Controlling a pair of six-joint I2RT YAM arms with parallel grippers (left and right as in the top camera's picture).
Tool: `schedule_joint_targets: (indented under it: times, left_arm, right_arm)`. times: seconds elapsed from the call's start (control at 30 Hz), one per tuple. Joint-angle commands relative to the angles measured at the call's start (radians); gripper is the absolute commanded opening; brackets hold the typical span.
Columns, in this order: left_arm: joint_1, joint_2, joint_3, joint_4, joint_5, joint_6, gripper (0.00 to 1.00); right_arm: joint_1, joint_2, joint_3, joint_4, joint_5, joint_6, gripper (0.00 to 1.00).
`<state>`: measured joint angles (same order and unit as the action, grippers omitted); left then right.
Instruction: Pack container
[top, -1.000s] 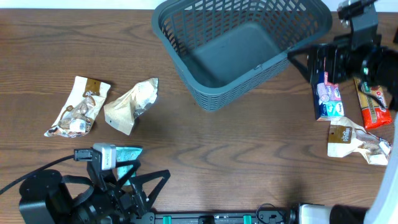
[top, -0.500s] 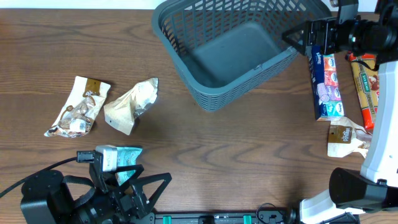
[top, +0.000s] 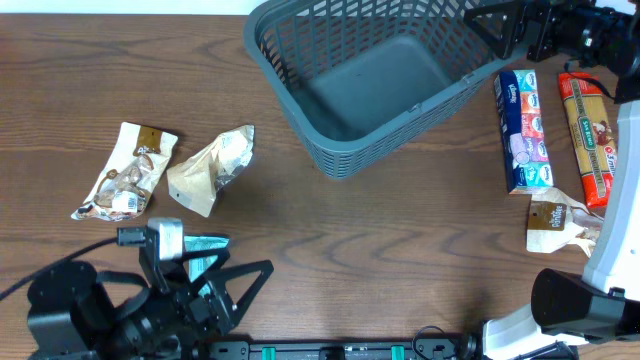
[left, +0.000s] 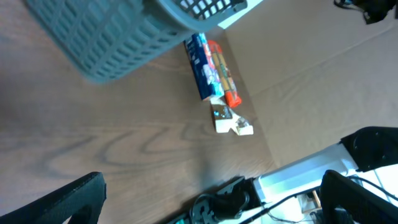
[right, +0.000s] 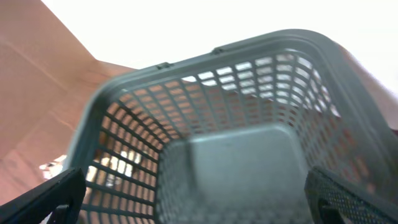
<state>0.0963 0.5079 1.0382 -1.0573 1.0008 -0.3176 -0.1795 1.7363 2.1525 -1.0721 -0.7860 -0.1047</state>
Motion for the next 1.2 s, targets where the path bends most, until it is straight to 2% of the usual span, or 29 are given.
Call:
schedule_joint_targets:
  times: [0.0, 0.17, 0.3, 0.47, 0.67, 0.77, 0.83, 0.97, 1.17]
  left_arm:
    - [0.002, 0.045, -0.022, 0.043, 0.073, -0.003, 0.99]
    - [-0.02, 0.11, -0.023, 0.088, 0.084, -0.002, 0.99]
    - [-0.132, 0.158, -0.023, 0.149, 0.026, -0.024, 0.99]
    - [-0.391, 0.245, -0.023, 0.27, -0.193, -0.121, 0.99]
    - [-0.681, 0.385, -0.017, 0.323, -0.532, -0.188, 0.99]
    - [-0.726, 0.448, -0.006, 0.323, -0.602, -0.193, 0.99]
    - [-0.726, 0.481, -0.002, 0.328, -0.606, -0.186, 0.99]
    - [-0.73, 0.533, -0.001, 0.342, -0.61, -0.156, 0.98]
    - [-0.81, 0.593, 0.003, 0.381, -0.637, -0.152, 0.98]
  right_arm:
    - [-0.001, 0.025, 0.013, 0.005, -0.09, 0.041, 0.99]
    - [0.015, 0.031, 0.013, 0.004, -0.094, 0.048, 0.99]
    - [0.018, 0.031, 0.013, 0.003, -0.092, 0.056, 0.99]
    - [0.018, 0.031, 0.013, -0.005, -0.053, 0.075, 0.99]
    - [0.018, 0.031, 0.013, -0.132, 0.163, 0.032, 0.99]
    - [0.016, 0.031, 0.013, -0.21, 0.229, -0.043, 0.99]
    - [0.008, 0.031, 0.013, -0.212, 0.213, -0.033, 0.99]
    - [-0.015, 0.03, 0.013, -0.148, 0.095, -0.023, 0.99]
    - [-0.006, 0.031, 0.013, -0.074, 0.098, -0.023, 0.99]
